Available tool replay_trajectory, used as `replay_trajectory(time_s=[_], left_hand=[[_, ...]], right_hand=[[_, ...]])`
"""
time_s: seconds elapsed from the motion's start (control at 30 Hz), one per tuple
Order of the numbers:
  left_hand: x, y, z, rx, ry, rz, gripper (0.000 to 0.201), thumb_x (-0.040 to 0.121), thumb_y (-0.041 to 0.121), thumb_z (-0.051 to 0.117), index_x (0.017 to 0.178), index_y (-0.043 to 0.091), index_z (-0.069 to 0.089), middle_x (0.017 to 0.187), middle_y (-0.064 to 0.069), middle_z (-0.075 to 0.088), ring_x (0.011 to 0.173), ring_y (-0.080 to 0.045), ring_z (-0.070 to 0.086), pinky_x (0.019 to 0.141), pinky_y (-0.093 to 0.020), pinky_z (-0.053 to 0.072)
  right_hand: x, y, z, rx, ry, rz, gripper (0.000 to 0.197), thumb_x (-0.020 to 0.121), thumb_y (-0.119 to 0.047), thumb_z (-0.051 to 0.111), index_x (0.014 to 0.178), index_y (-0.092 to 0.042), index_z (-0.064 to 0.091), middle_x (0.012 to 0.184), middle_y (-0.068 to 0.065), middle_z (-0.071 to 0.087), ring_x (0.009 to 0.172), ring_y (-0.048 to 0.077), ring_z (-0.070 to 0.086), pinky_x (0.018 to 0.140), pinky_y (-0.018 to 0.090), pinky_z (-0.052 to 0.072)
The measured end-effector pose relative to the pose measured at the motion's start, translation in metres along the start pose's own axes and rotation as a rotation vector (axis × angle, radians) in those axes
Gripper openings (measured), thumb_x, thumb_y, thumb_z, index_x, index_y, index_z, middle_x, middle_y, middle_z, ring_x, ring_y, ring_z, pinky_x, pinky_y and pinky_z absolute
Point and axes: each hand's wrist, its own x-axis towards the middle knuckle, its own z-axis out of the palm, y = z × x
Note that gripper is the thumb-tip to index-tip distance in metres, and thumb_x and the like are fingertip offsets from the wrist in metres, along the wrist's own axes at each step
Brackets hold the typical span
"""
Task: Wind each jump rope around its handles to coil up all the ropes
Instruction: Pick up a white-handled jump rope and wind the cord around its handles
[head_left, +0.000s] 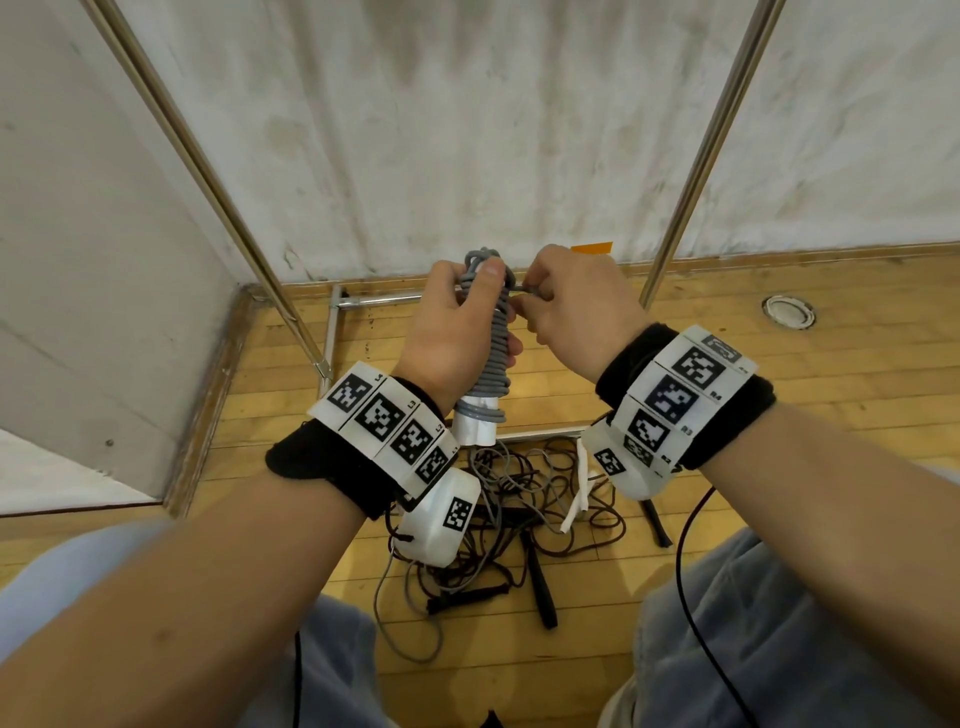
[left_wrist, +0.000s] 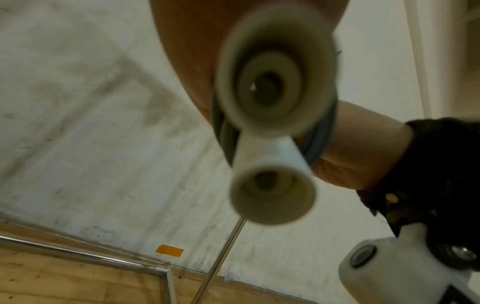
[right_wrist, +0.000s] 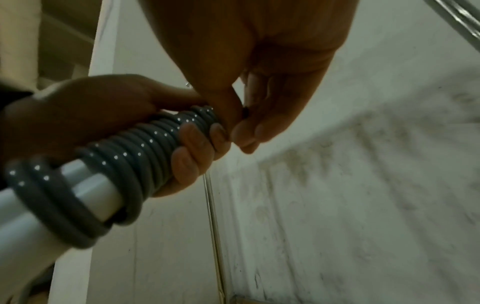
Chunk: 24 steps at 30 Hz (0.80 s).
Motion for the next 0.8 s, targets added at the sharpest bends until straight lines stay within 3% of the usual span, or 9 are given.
replay_trajectory(time_s=[0.1,0.23,0.33,0.43,0.53,0.6,0.7,0.8], left_hand=[[0.0,0.0,0.002,0.026,0.046,0.024,0.017,0.1,0.031,0.046,0.091,0.017,0.042,0.076,-0.008,0.057,0.044,-0.018,0.056,0.045,-0.032,0.048],[0.002,-0.001,0.001,0.092,0.094,0.061,0.018,0.099,0.032,0.047,0.089,0.018,0.042,0.077,-0.009,0.058,0.045,-0.017,0.057,0.047,-0.033,0.049],[0.002,-0.002,0.003,0.101,0.129,0.072,0.02,0.099,0.032,0.048,0.086,0.018,0.042,0.074,-0.01,0.057,0.042,-0.017,0.057,0.043,-0.031,0.049],[0.001,-0.004,0.003,0.091,0.158,0.046,0.022,0.099,0.033,0.048,0.084,0.016,0.043,0.071,-0.008,0.056,0.041,-0.016,0.057,0.042,-0.03,0.05],[0.0,-0.006,0.0,0.089,0.156,0.031,0.024,0.099,0.032,0.048,0.084,0.015,0.042,0.071,-0.008,0.055,0.042,-0.017,0.056,0.045,-0.032,0.05],[0.0,-0.006,-0.001,0.121,0.132,0.042,0.023,0.099,0.031,0.048,0.083,0.016,0.041,0.068,-0.006,0.056,0.041,-0.018,0.056,0.043,-0.03,0.048],[0.001,-0.007,-0.005,0.182,0.092,0.046,0.022,0.099,0.032,0.047,0.082,0.02,0.039,0.065,-0.004,0.058,0.041,-0.018,0.057,0.041,-0.027,0.046],[0.001,-0.008,-0.007,0.225,0.015,0.024,0.019,0.1,0.033,0.045,0.084,0.022,0.041,0.072,-0.008,0.061,0.044,-0.017,0.059,0.043,-0.028,0.049]], right_hand=[[-0.003,-0.003,-0.002,-0.09,0.046,-0.1,0.015,0.093,-0.024,0.054,0.096,-0.009,0.059,0.08,0.007,0.064,0.07,0.02,0.052,0.06,0.027,0.033],[-0.01,-0.008,-0.001,-0.06,0.03,-0.176,0.018,0.095,-0.019,0.049,0.106,-0.006,0.054,0.087,0.008,0.067,0.079,0.026,0.059,0.063,0.027,0.035],[-0.01,-0.009,-0.001,-0.016,0.026,-0.21,0.02,0.094,-0.018,0.048,0.111,-0.008,0.044,0.081,0.004,0.065,0.072,0.023,0.057,0.057,0.027,0.034],[-0.01,-0.007,0.003,-0.068,-0.015,-0.259,0.022,0.095,-0.018,0.047,0.114,-0.009,0.04,0.074,0.0,0.061,0.063,0.019,0.053,0.047,0.021,0.027],[-0.009,-0.006,0.006,-0.116,-0.051,-0.29,0.024,0.094,-0.018,0.047,0.116,-0.01,0.04,0.073,-0.003,0.06,0.061,0.018,0.051,0.048,0.017,0.021],[-0.007,-0.005,0.006,-0.014,-0.081,-0.267,0.027,0.093,-0.017,0.051,0.117,-0.01,0.04,0.071,-0.005,0.061,0.061,0.016,0.053,0.048,0.016,0.028],[-0.006,-0.001,0.002,0.262,-0.175,-0.145,0.034,0.09,-0.013,0.056,0.12,-0.015,0.039,0.073,-0.005,0.064,0.069,0.009,0.06,0.058,0.012,0.042],[-0.006,0.006,-0.003,0.443,-0.289,-0.062,0.033,0.089,-0.004,0.055,0.115,-0.018,0.04,0.072,-0.006,0.064,0.066,0.005,0.062,0.064,0.016,0.051]])
